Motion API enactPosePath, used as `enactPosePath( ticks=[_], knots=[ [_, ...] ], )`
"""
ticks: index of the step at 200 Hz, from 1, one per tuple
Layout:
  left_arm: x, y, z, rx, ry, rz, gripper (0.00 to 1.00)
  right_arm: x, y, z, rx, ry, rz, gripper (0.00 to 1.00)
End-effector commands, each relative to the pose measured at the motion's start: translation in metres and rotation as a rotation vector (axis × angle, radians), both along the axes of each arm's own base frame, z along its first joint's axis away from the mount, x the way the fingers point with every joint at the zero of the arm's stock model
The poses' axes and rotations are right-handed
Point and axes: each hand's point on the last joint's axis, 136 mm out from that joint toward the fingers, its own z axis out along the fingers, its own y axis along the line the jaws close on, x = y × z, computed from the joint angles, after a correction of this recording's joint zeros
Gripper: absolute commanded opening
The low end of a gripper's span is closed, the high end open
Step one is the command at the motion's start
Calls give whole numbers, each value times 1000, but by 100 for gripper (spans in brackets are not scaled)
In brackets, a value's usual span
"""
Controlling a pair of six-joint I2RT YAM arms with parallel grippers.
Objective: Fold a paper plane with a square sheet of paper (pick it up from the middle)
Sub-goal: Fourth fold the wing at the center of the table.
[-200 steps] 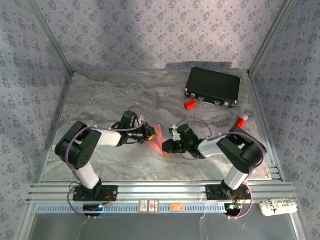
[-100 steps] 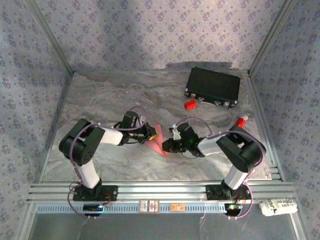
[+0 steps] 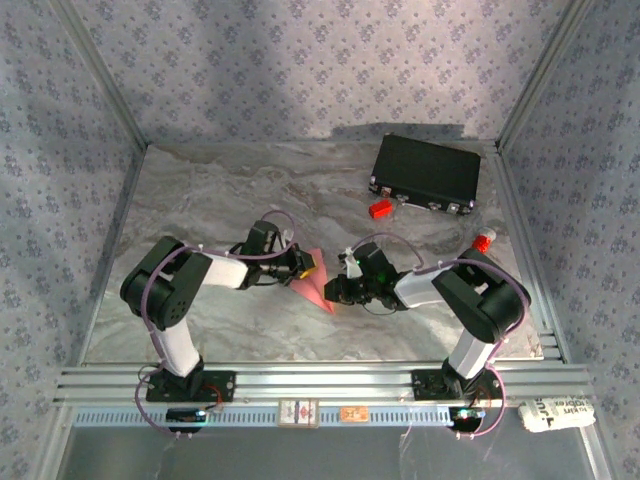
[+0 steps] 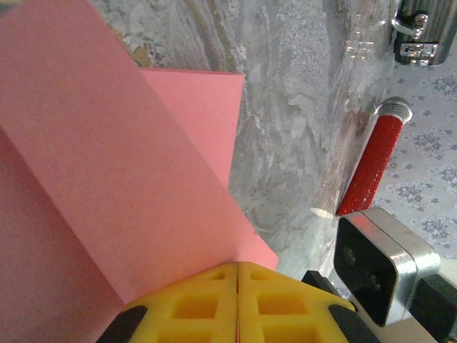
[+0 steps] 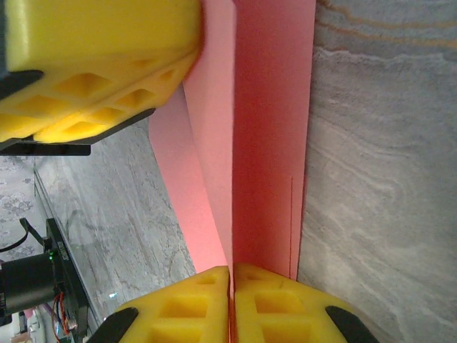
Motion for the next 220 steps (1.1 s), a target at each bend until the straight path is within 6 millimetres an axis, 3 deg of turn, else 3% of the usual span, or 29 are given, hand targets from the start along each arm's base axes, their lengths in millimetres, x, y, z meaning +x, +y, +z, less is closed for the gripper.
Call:
enactPosePath(
  ticks=[1,220],
  knots=[
    [0,-4,-4,18,-6,-24,7,-13,-17,-33,-112,106,-27,11],
    [-8,0,-34,111,65,-77,6,-12,-18,-30,-111,130,-37,13]
  ],
)
